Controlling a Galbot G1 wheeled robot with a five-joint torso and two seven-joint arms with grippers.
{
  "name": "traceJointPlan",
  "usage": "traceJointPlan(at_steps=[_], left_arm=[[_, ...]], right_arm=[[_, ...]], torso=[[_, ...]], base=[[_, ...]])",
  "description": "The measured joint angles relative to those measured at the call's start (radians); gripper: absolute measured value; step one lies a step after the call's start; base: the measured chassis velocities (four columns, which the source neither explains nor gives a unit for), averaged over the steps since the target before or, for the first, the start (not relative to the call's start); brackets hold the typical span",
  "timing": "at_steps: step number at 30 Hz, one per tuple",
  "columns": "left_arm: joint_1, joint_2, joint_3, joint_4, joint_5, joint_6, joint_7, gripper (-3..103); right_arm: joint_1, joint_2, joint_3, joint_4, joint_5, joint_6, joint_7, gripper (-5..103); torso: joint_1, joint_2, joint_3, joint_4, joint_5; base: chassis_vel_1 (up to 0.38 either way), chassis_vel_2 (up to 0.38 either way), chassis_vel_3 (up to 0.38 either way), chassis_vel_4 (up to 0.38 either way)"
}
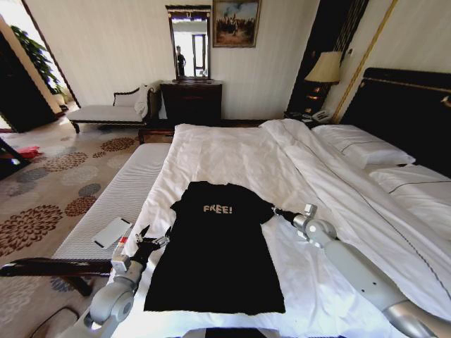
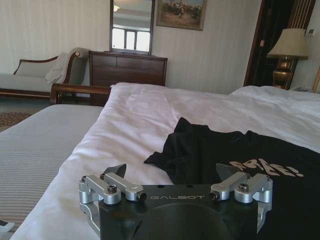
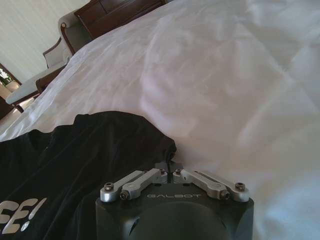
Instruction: Fold the clothes on the bed.
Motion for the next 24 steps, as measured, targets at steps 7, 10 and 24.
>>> traceJointPlan(at_steps=[7, 10, 24], left_arm=[[0.005, -0.003, -0.002, -0.006, 0.000, -0.001, 0.000, 100], [0.015, -0.004, -0.009, -0.014, 0.002, -0.002, 0.001, 100], [0.031, -0.006, -0.012, -0.028, 0.012, -0.005, 0.006, 100]], right_arm=[[0.080, -0.015, -0.047, -0.048, -0.002, 0.012, -0.015, 0], [0.116, -0.017, -0.066, -0.066, 0.001, 0.014, -0.017, 0], [0.095, -0.051, -0.078, -0.005, -0.006, 0.012, -0.006, 0]], torso=[[0.000, 0.000, 0.000, 0.0002, -0.0003], [0.000, 0.000, 0.000, 0.0002, -0.0003], [0.000, 0.000, 0.000, -0.0003, -0.0001]], base=[[0.000, 0.000, 0.000, 0.000], [0.000, 0.000, 0.000, 0.000], [0.000, 0.000, 0.000, 0.000]])
